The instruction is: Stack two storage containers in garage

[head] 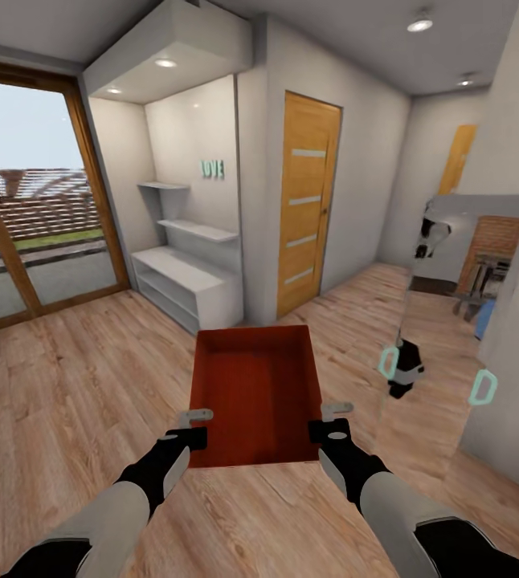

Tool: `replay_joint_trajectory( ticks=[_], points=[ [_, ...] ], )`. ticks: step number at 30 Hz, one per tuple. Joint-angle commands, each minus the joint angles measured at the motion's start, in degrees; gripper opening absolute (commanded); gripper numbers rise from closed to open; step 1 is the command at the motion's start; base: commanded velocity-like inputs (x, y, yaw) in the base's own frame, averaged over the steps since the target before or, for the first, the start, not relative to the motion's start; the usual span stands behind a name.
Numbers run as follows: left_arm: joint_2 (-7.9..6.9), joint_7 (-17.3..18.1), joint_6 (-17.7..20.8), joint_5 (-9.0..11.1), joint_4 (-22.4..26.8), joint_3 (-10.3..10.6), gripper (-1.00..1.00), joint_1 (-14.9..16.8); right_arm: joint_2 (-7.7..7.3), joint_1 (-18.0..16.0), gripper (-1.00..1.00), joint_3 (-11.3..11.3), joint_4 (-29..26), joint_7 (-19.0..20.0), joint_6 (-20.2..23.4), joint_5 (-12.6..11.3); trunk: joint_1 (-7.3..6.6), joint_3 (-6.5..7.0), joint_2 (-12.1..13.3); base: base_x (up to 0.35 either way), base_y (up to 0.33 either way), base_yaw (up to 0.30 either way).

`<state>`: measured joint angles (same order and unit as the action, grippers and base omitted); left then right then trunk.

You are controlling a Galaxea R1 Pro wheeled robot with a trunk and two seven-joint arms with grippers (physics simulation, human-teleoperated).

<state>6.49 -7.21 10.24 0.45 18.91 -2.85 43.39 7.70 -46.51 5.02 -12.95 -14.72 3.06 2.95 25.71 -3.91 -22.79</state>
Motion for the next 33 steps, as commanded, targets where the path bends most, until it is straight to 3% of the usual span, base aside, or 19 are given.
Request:
replay_joint_trajectory(
  ticks=[1, 33],
  points=[
    [-1.95, -0.18, -0.83, 0.34, 0.27, 1.07, -1.0, 0.02, -0.66, -0.07, -1.0, 0.26, 0.2, -0.12, 0.28, -1.01, 0.07, -0.13, -0.13, 0.322, 0.0, 0.0],
    [-1.98, -0.18, -0.84, 0.34, 0.32, 1.09, -1.0, 0.02, -0.66, -0.07, -1.0, 0.26, 0.19, -0.08, 0.28, -1.01, 0.07, -0.13, -0.13, 0.322, 0.0, 0.0]
  ],
)
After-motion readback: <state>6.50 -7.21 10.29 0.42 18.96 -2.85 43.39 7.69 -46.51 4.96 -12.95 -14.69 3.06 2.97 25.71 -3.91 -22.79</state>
